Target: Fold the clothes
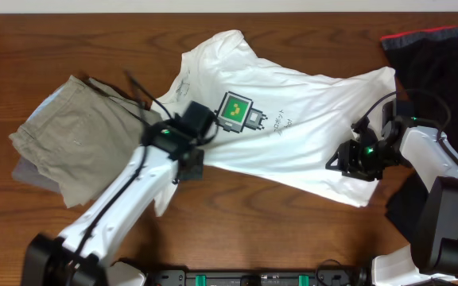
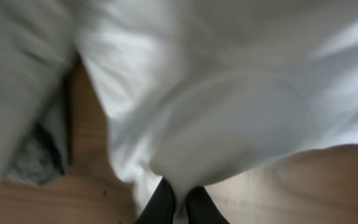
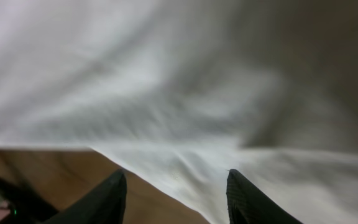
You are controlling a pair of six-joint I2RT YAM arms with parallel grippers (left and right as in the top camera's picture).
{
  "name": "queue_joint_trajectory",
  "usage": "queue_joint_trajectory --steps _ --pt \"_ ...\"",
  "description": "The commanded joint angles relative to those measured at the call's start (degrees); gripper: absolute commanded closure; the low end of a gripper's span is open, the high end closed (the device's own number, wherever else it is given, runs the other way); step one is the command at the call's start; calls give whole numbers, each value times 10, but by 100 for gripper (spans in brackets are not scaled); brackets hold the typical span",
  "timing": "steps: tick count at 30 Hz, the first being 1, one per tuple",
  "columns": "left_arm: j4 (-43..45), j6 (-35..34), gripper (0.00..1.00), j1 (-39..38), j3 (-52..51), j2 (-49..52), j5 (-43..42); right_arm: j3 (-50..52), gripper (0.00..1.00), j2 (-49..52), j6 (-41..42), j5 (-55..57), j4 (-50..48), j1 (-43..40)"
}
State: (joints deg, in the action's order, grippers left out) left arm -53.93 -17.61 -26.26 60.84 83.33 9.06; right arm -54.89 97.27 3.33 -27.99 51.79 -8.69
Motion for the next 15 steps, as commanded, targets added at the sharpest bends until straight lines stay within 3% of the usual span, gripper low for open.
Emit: queue_joint_trajectory --steps 1,8,15 --pt "22 -9 94 20 6 -14 26 2 52 1 -19 -20 10 5" --pt "67 -9 94 27 6 -10 26 41 54 1 -14 -11 11 32" --pt "68 -9 94 27 6 -10 37 88 52 1 123 125 14 52"
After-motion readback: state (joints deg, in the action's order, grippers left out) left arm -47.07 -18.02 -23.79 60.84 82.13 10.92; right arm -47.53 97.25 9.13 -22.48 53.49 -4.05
